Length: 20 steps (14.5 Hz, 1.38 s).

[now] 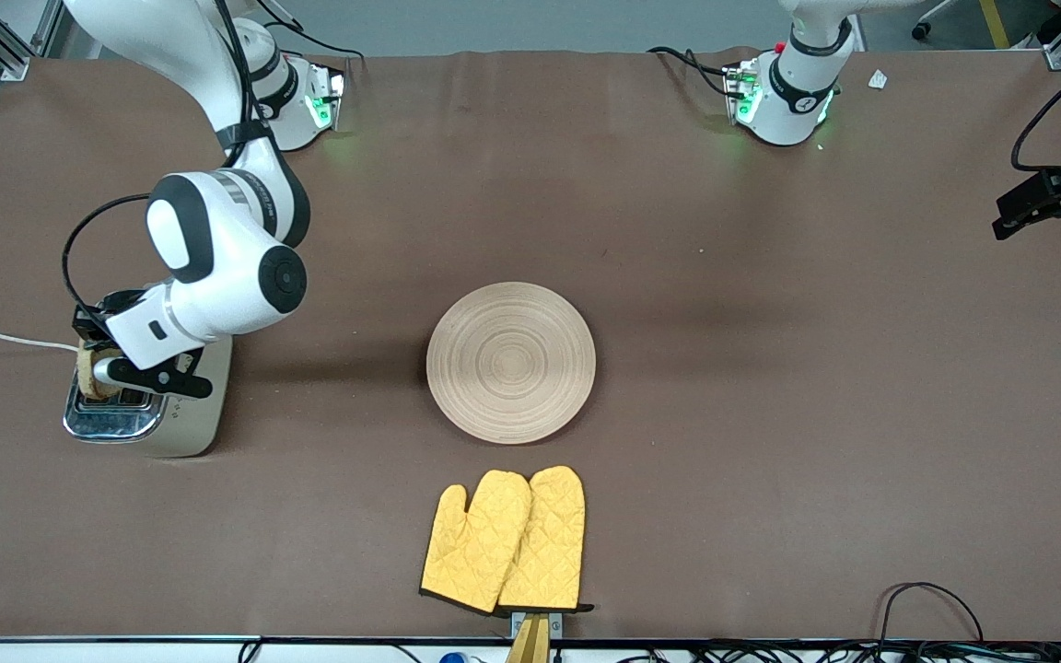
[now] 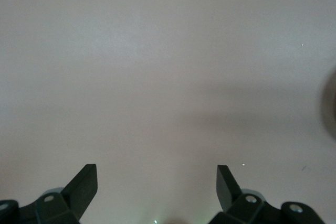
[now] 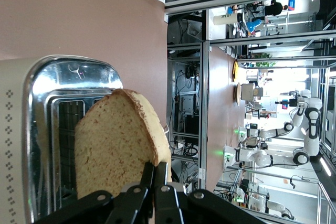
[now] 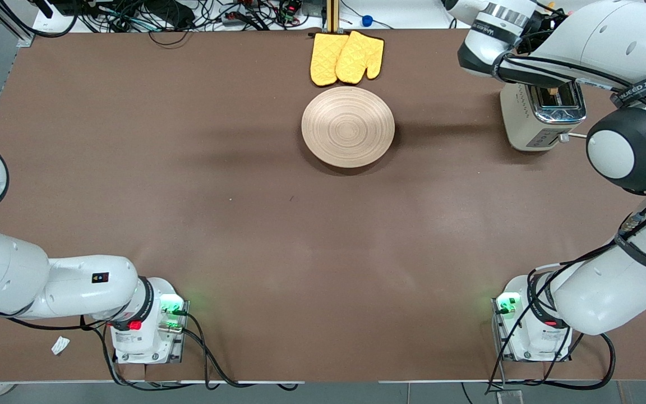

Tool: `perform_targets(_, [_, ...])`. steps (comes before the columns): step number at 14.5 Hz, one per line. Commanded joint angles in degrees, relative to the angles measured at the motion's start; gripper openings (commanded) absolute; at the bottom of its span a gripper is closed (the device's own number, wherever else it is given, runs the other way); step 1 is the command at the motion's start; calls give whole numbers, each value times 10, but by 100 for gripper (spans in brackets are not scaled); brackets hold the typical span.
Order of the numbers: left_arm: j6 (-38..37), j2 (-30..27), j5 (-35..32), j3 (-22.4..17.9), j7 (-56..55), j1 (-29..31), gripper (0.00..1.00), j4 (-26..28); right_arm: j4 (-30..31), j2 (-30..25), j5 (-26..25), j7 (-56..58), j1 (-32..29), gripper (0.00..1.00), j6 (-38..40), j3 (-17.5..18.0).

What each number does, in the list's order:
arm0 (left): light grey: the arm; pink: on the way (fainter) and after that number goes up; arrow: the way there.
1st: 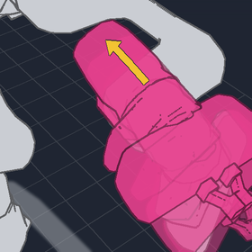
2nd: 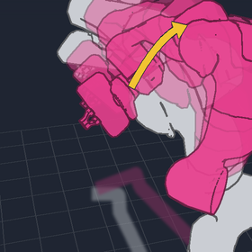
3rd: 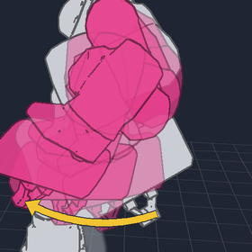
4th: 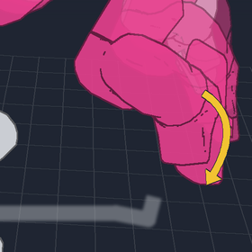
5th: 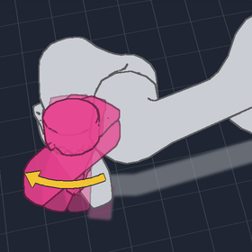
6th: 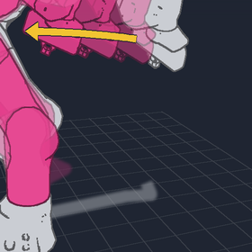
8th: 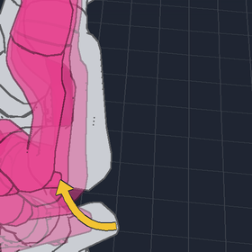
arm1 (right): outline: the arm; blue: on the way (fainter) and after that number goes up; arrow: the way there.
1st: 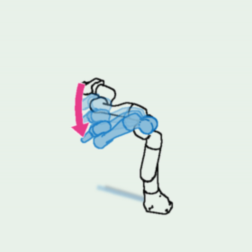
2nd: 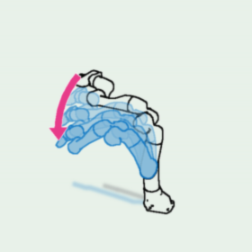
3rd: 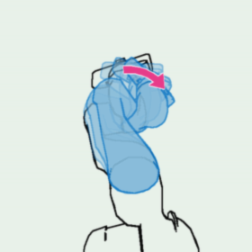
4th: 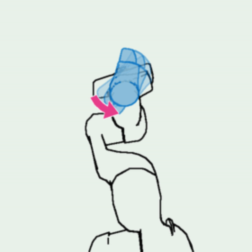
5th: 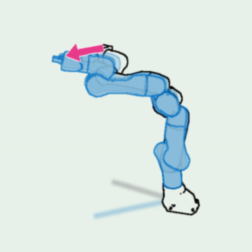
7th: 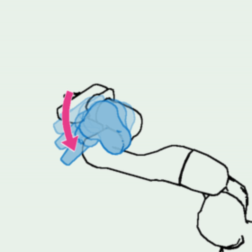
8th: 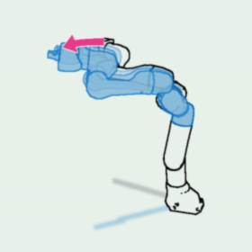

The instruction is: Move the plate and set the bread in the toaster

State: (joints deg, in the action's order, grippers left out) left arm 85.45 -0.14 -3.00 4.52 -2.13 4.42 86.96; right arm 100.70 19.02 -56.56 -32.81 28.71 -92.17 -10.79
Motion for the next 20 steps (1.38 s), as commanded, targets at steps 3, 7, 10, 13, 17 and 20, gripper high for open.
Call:
perform_targets(3, [-3,10,6,-1,9,-2,100,-21,-9,8,-4,-5,11,0,6,0])
perform_targets(7, [-3,11,4,0,8,-2,100,-24,-8,8,-5,0,1,0,-8,0])
perform_targets(10, [-3,11,3,0,7,-3,100,-24,3,7,-4,-1,-15,0,-30,-1])
perform_targets(13, [-3,11,3,0,7,-3,100,-24,21,7,1,-5,-23,0,-39,0])
perform_targets(17, [-3,13,3,0,8,-2,100,-25,26,7,50,-5,-25,1,-41,0])
perform_targets(20, [-3,16,3,0,7,-2,100,-25,12,6,136,-2,-47,73,-63,0])
